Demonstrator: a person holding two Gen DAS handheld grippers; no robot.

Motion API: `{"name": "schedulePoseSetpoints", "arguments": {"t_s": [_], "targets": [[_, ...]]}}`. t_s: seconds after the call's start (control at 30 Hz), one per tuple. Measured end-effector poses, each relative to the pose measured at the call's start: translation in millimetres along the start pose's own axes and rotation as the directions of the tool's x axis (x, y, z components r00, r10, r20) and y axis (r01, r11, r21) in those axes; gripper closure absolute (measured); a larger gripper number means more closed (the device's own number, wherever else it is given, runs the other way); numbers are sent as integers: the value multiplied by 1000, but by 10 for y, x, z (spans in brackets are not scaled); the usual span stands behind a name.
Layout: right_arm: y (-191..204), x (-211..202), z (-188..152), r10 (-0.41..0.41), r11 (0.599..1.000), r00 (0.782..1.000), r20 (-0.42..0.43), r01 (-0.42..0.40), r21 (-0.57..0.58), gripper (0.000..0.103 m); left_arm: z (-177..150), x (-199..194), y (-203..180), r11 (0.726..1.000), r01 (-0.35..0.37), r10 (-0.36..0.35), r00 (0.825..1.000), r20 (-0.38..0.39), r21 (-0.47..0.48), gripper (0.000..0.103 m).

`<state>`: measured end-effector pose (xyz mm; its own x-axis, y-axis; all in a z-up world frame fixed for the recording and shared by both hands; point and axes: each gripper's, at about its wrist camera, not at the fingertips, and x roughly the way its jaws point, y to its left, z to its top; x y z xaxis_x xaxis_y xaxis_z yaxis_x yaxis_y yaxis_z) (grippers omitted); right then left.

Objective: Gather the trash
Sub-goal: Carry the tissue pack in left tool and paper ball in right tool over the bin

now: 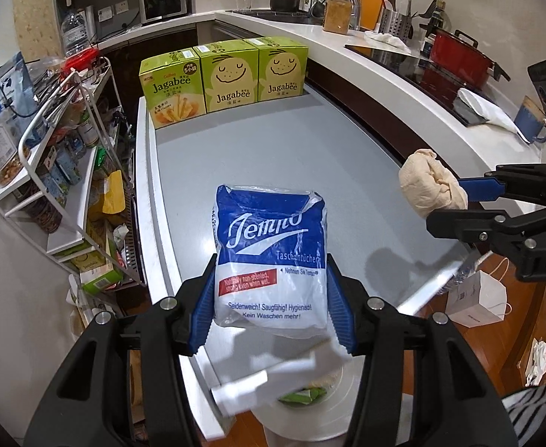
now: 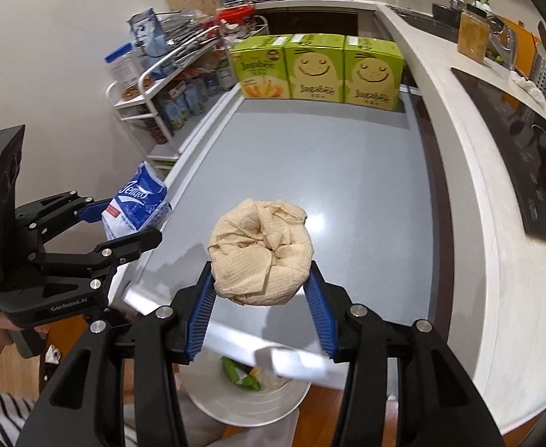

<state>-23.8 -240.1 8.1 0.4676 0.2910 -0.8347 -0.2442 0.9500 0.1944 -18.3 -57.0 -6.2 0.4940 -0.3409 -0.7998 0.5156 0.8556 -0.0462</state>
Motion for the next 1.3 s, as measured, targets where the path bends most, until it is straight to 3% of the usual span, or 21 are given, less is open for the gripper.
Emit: {"name": "schedulePoseSetpoints", "arguments": {"t_s": [0.33,0.57,0.8,1.0,1.3], "targets": [[250,-53,-492,95,993,989,-115,-103,-64,57,-541,-166,-176,999,35,-32,994,-103,32,50],[422,92,-885,123,981,962,-245,-155,-114,57,-951,-123,-339,996,68,-56,978,-200,54,50],[502,360,-1209,116,975,926,-359,-175,-136,57,-1293,55,-494,989,116,-82,946,-314,93,50],[493,787,-1404,58,979,901,-430,-135,-150,57,-1520,417,-507,987,122,-71,913,-401,104,50],[374,1272,-1552,38,990,875,-482,-97,-98,57,-1664,949,-487,987,121,-58,876,-479,102,49]]}}
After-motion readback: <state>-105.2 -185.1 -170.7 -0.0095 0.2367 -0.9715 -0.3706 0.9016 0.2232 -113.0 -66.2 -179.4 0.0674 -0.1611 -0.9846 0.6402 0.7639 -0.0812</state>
